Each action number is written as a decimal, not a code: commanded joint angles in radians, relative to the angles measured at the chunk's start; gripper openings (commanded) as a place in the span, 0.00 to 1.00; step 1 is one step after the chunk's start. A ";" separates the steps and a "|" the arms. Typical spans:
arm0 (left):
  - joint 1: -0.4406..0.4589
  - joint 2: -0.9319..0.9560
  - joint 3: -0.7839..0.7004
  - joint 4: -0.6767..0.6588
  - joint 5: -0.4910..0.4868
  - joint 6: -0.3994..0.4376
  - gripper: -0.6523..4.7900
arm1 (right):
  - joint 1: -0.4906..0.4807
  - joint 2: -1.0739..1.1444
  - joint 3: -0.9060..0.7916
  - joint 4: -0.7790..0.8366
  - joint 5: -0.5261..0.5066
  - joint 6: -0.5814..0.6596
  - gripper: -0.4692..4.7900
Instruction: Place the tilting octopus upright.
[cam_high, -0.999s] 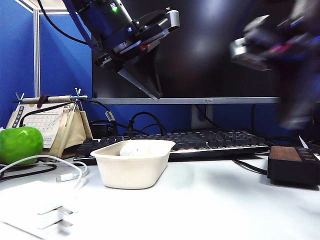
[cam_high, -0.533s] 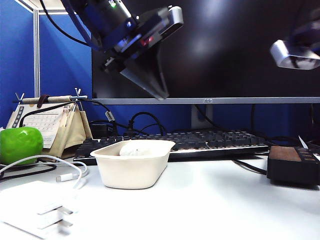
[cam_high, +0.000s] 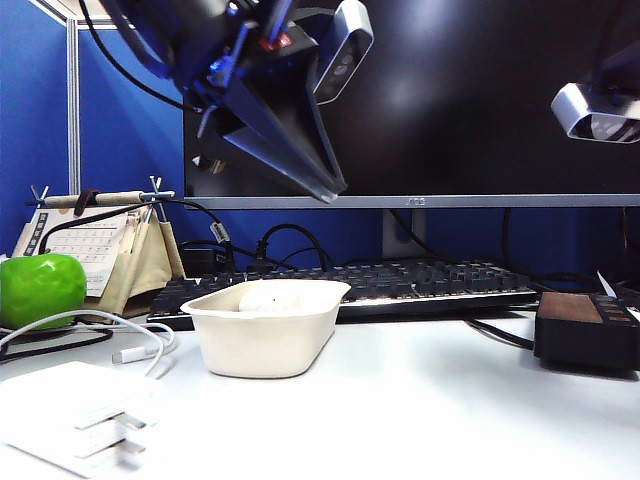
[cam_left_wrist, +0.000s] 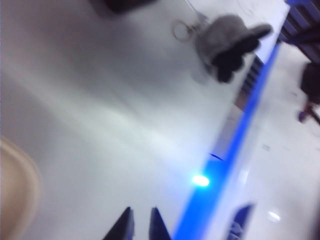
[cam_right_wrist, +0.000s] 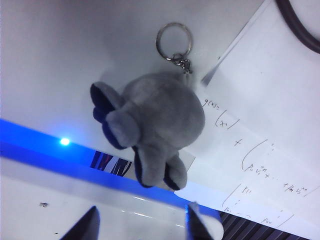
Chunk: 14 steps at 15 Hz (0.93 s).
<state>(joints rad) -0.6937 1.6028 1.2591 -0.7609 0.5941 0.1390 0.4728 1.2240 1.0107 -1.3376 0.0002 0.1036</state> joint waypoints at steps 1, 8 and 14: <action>-0.001 -0.004 0.004 -0.010 0.303 0.011 0.22 | 0.000 -0.003 0.003 -0.004 -0.002 -0.003 0.51; -0.001 -0.004 0.004 -0.009 0.571 0.011 0.22 | 0.000 -0.002 -0.006 0.006 -0.048 -0.020 0.51; -0.001 -0.004 0.004 -0.008 0.570 0.011 0.22 | 0.000 0.006 -0.094 0.099 -0.047 -0.055 0.51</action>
<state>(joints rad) -0.6941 1.6028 1.2591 -0.7746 1.1522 0.1421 0.4728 1.2297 0.9253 -1.2663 -0.0460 0.0662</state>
